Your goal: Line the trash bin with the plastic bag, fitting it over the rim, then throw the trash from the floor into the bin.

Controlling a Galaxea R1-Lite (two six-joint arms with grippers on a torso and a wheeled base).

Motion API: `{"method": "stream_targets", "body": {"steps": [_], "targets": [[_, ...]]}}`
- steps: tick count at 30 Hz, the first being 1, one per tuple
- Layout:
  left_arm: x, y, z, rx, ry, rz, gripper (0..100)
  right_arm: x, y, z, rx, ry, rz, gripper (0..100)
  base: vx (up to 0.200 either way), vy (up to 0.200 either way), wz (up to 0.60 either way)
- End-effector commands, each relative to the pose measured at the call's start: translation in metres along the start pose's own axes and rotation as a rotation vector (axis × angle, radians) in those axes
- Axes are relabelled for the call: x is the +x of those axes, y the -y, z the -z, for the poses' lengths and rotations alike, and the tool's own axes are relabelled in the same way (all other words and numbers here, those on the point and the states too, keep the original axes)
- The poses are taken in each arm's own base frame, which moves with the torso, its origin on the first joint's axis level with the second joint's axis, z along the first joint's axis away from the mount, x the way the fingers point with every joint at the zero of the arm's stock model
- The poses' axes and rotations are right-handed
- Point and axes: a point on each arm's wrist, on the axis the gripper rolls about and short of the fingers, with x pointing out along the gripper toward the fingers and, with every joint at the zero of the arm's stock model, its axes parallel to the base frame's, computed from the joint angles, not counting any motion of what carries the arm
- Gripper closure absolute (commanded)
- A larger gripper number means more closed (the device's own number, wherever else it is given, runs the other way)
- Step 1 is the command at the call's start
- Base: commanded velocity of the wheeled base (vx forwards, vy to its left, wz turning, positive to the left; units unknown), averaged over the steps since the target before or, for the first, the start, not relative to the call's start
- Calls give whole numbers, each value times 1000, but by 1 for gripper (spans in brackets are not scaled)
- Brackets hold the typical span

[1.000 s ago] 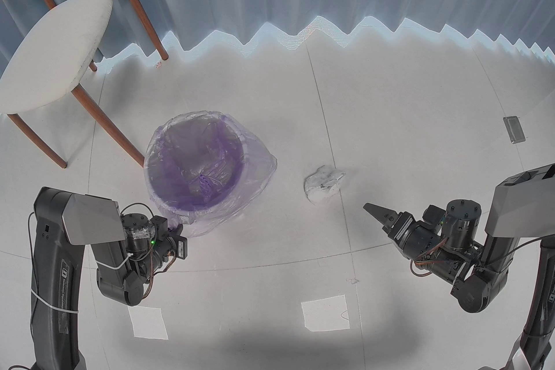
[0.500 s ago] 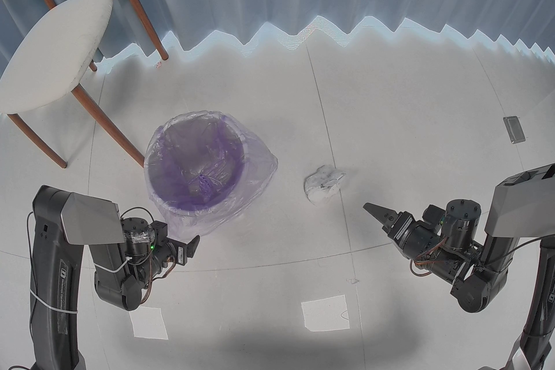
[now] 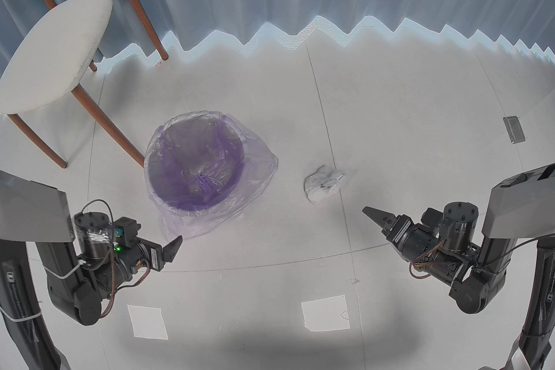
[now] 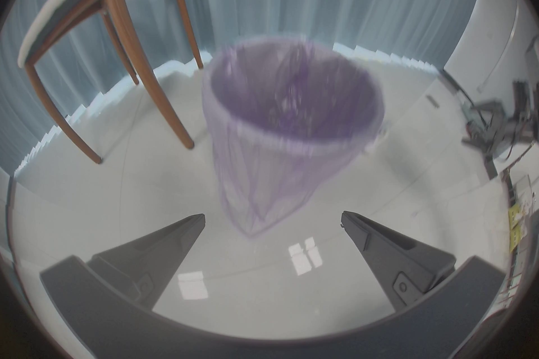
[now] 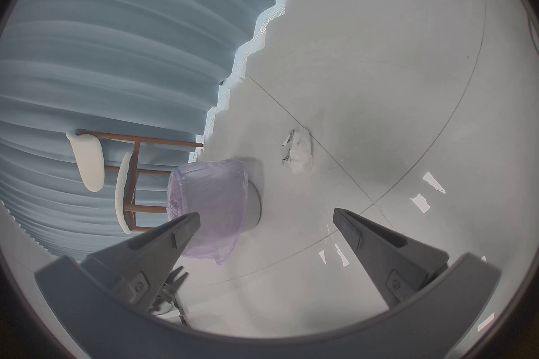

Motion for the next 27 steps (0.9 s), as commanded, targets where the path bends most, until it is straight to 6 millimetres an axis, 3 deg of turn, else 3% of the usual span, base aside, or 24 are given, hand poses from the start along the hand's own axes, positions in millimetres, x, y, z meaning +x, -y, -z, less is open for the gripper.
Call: {"method": "stream_targets", "body": {"steps": [1,6,11,15,20,24,27], "targets": [[-65,29,-84,-111,367,142,0,5,-3,10,-5,-8,-6,0,0,0,0],[-79,51,-119,-359,495,316,0,19,-14,21,-16,46,-5,0,0,0,0],[-96,63,-140,-498,561,451,0,37,-23,20,0,179,19,0,0,0,0],[-124,58,-149,-488,616,555,0,23,-31,27,13,145,8,0,0,0,0],[-149,54,-149,-418,626,688,0,-6,-52,16,-28,78,-95,0,0,0,0],[-146,54,-160,-364,615,749,0,-17,-50,15,-68,3,-134,0,0,0,0],[-137,54,-191,-287,613,712,0,-14,-44,19,-73,-25,-113,0,0,0,0]]}}
